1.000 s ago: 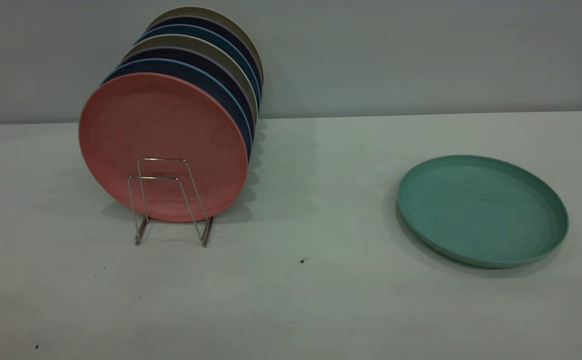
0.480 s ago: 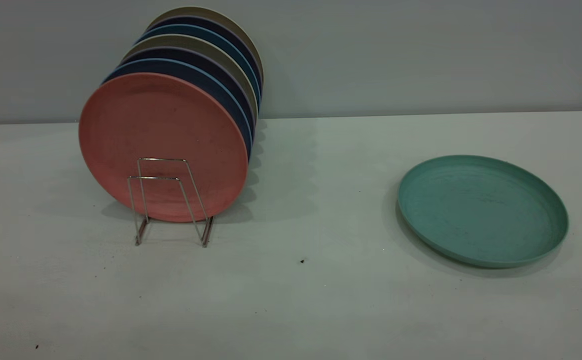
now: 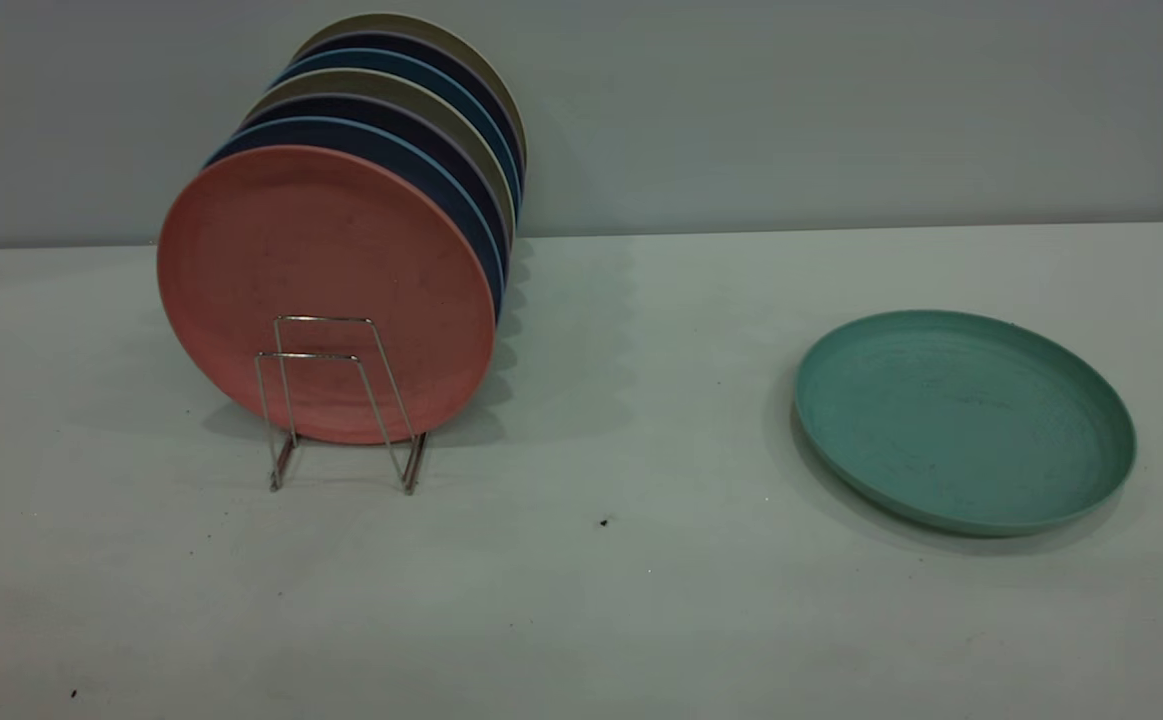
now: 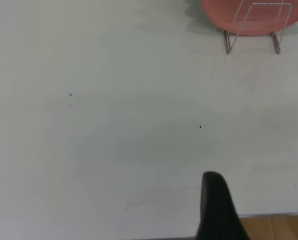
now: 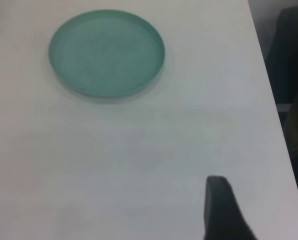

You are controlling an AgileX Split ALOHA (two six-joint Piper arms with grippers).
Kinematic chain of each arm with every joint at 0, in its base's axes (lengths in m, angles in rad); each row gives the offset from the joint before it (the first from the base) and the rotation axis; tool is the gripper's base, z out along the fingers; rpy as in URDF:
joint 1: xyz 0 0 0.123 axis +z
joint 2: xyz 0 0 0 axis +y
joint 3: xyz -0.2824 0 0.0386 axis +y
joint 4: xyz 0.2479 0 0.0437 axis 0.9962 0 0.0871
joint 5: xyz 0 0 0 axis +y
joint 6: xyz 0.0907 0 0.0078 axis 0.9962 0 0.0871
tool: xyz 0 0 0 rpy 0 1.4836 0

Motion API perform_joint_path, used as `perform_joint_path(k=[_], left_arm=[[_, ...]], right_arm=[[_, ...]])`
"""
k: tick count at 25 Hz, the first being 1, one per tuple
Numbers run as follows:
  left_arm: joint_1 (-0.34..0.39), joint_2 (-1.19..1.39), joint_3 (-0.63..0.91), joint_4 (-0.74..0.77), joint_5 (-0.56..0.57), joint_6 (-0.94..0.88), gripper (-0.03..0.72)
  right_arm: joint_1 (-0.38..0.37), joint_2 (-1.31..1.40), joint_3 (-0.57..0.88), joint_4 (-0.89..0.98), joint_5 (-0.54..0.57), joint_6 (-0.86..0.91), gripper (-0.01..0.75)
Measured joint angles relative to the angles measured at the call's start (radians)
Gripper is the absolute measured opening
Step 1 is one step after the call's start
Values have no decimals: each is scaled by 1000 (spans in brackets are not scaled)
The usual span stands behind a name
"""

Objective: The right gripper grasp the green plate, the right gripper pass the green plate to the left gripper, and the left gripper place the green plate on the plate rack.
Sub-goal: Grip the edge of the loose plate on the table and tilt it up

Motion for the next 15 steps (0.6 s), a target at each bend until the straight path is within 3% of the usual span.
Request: perform_joint_path(k=[7,15], left_arm=[[-2,0,-6,-19,-12,0,474],[-7,121,-14,-212,-262,62,473]], right_arm=[[0,0,-2,3,-1,-9,405],[0,68,-59,85,-135,-101,393]])
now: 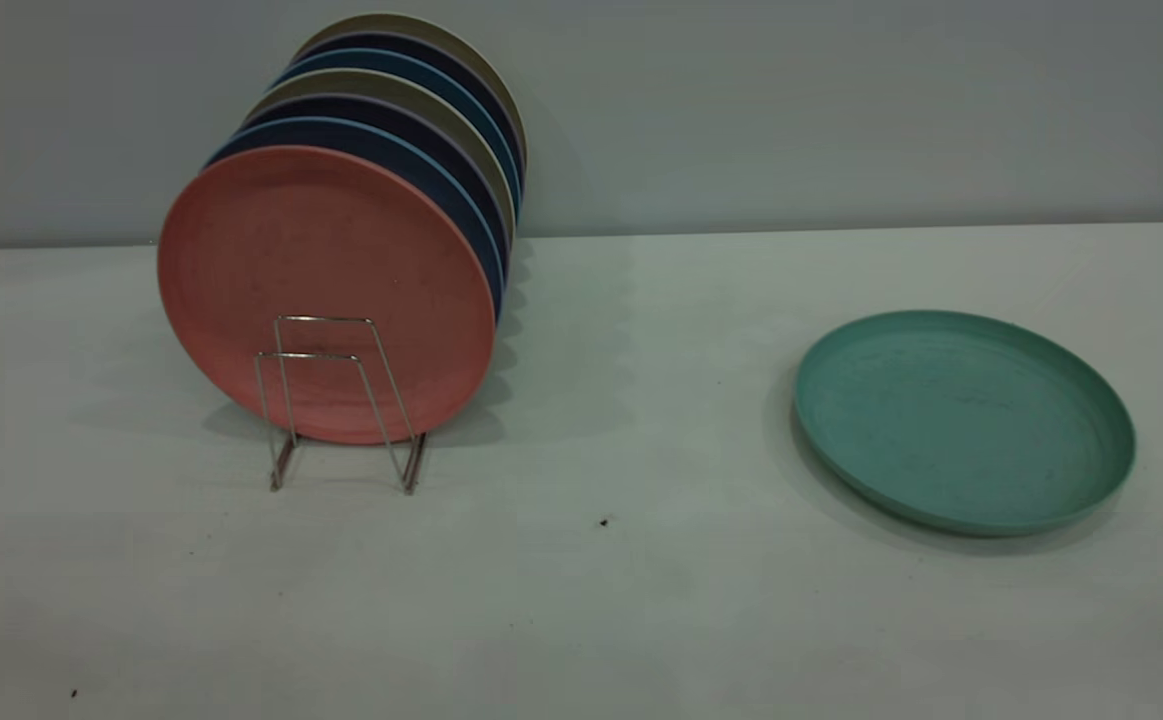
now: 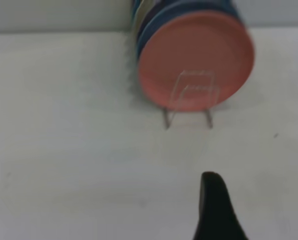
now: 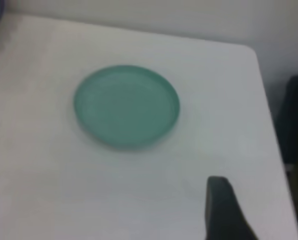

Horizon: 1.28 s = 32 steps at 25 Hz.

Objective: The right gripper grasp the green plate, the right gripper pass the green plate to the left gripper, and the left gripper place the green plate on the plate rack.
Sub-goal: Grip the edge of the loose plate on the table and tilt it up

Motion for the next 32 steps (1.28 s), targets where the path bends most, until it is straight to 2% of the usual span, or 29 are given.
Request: perform_joint_path(k=[3,6,10,15,18,23,28,32], left_arm=[[-16,113,0,-54,-65,46,472],[-18,243,0,-154,-109,132,472],[-18,411,0,-334,-150,287,472],[-18,564,0,-446,-241,328,472],[-18,619,0,-464,-282,330,472],[-18,635,0,-464,-300,348,472],[-18,635,0,-463,-305,373,472],[-18,635,0,-463,-306,376,472]], right_arm=[[0,141,-1,107,-76,8,374],[0,318,-1,258,-175,-98,370],[0,605,-8,485,-280,-320,370],[-17,937,-51,830,-392,-697,370],[-80,1136,-87,979,-412,-845,369],[-229,1448,-178,1166,-355,-1016,369],[-324,1663,-275,1207,-358,-1047,369],[-353,1817,-323,1213,-385,-1071,369]])
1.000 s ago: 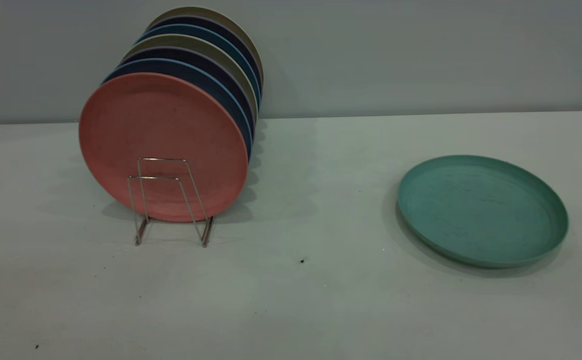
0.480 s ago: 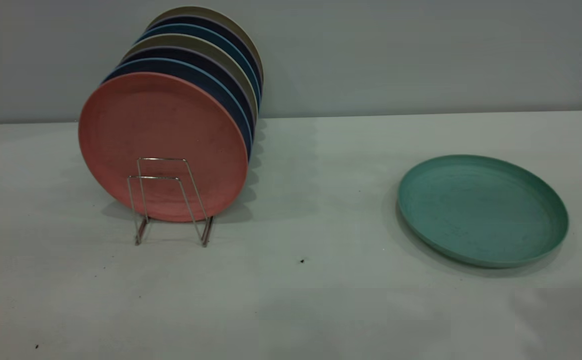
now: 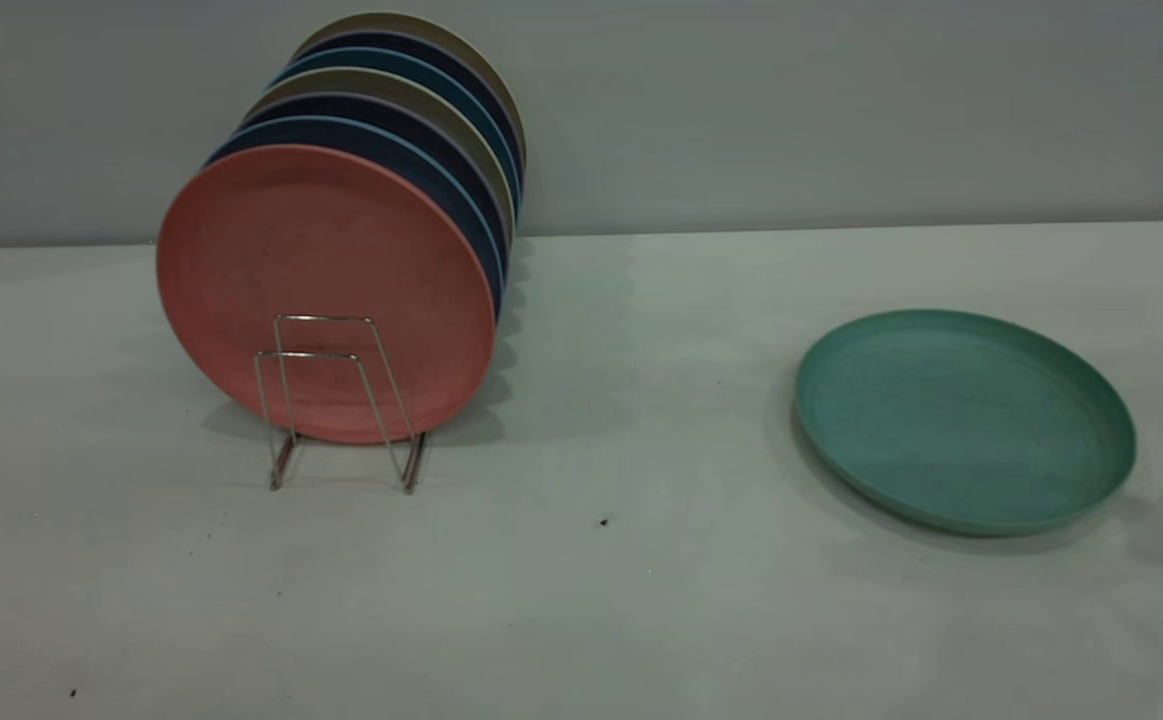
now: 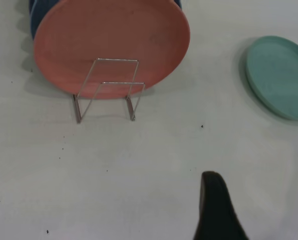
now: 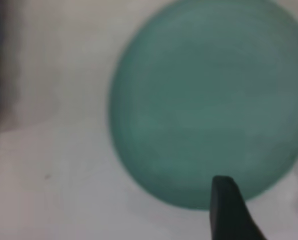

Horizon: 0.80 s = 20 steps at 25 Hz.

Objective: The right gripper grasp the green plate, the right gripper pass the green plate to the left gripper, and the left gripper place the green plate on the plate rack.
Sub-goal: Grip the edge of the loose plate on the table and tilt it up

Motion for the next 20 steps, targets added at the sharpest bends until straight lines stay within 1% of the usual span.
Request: perform_joint_path(k=[9,16,20], left_arm=[[0,0,0,0,-10,0,472],[0,0,0,0,-12,0,472],[0,0,0,-1,-13,0,472]], right_arm=[[-5,286,-150,3,-9,-19,369],[-5,396,-223,14,-20,-20,369],[-2,434,-248,29,-7,-20,369]])
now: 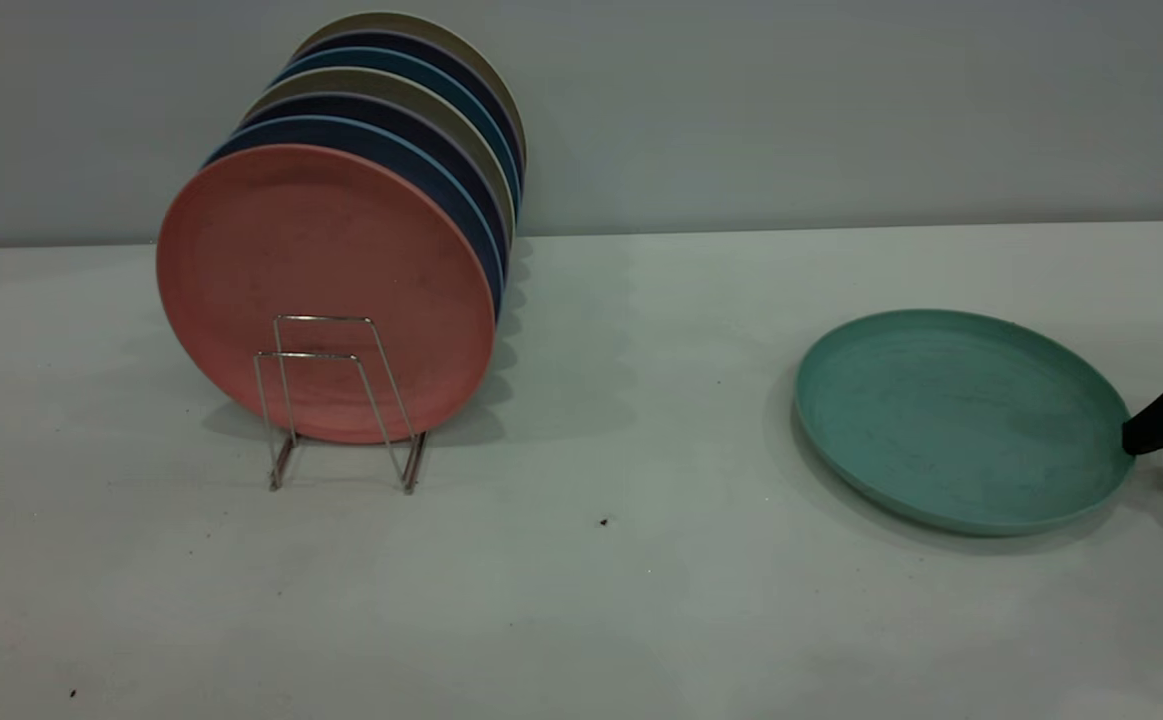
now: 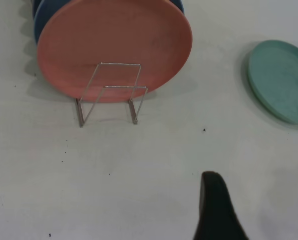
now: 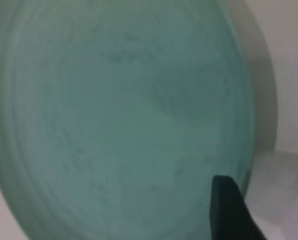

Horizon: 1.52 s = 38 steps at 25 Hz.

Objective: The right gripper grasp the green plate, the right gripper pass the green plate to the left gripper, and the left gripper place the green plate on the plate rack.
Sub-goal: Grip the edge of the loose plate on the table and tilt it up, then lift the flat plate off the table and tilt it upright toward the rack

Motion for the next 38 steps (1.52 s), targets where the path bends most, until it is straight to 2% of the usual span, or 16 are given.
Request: perform_joint_path(k=[9,12,14,17,20,23,26,30,33,38], left_arm=[[0,0,0,-2,0,0,472],[0,0,0,-2,-2,0,472],[0,0,0,-2,-2,0,472],[0,0,0,-16,-2,2,472],[0,6,0,-27,5,7,472],[0,45,0,-51,18,24,472],[0,119,0,-90,20,72,469],[0,251,0,-209,19,192,466],[0,354,0,-353,23,327,466],[0,503,0,-590,40,549,466]], right_arm=[[47,39,-10,71,9,-19,367],[73,40,-10,90,0,-20,340],[89,40,-10,98,-25,-20,273],[102,40,-10,106,-64,-14,84],[103,40,-10,112,-83,8,16],[101,23,-10,72,-99,14,11],[101,-27,-11,-67,-113,38,11],[114,-116,-11,-182,-113,103,13],[166,-178,-12,-228,-92,114,13],[308,-248,-11,-258,-25,120,13]])
